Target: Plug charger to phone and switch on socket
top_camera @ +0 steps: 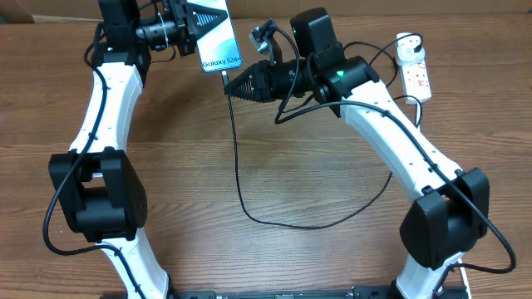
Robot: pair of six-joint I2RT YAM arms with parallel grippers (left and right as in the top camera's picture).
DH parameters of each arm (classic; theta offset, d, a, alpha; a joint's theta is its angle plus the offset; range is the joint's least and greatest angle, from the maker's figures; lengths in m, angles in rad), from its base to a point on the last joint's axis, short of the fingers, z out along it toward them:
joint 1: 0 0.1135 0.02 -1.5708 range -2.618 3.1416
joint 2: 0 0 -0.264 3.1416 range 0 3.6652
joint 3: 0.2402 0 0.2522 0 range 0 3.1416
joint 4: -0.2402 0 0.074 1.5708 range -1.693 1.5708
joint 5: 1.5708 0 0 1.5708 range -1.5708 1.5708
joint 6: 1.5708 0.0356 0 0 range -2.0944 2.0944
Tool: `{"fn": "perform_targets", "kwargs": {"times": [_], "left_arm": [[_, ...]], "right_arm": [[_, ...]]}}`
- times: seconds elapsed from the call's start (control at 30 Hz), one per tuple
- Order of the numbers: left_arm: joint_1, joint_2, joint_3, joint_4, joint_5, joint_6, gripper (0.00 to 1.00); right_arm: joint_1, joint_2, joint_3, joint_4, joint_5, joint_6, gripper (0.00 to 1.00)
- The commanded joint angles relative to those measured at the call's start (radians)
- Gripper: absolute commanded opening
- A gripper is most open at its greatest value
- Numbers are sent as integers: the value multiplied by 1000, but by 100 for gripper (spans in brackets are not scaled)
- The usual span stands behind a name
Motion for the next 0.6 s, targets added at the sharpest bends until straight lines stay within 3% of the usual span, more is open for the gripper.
{"fn": "perform_targets", "kwargs": {"times": [0.0, 0.57], "left_arm": [[5, -9, -2, 4, 32, 1, 4], [5, -9, -2, 5, 68, 1, 4]], "right_arm": [[15, -38, 20, 0, 9, -3, 4], [17, -38, 20, -16, 71, -3, 4]]}}
